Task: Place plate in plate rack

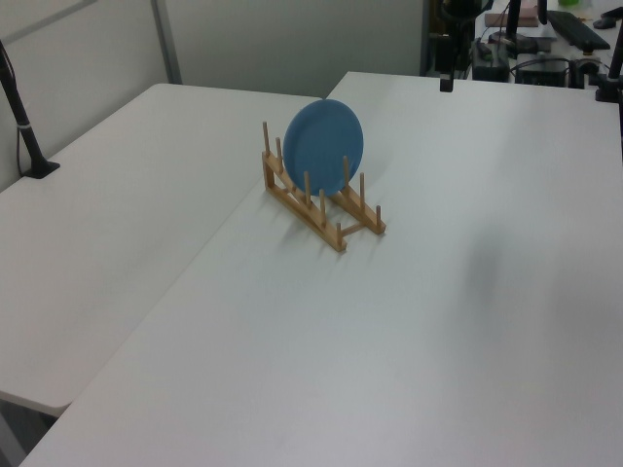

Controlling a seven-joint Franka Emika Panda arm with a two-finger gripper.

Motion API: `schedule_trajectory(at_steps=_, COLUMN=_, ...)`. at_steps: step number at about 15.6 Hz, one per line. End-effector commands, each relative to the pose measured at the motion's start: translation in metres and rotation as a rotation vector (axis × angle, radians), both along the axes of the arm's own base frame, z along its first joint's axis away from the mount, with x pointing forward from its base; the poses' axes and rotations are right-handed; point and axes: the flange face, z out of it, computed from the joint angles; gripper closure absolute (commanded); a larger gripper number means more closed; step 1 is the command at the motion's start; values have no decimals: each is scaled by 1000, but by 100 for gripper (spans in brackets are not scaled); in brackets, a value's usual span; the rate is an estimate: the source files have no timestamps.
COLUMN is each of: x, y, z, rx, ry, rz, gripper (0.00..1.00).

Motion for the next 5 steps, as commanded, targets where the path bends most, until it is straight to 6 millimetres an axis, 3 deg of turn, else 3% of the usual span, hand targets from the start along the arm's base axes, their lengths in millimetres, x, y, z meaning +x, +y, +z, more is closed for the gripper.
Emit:
schedule_trajectory(at_steps=1, x=-8, y=-3, z=6, rx=0, ry=-8, rz=-19, gripper=0)
schedule_trajectory(at_steps=5, x=-8, y=-1, z=3, rx=0, ry=-1, rz=-12, gripper=0)
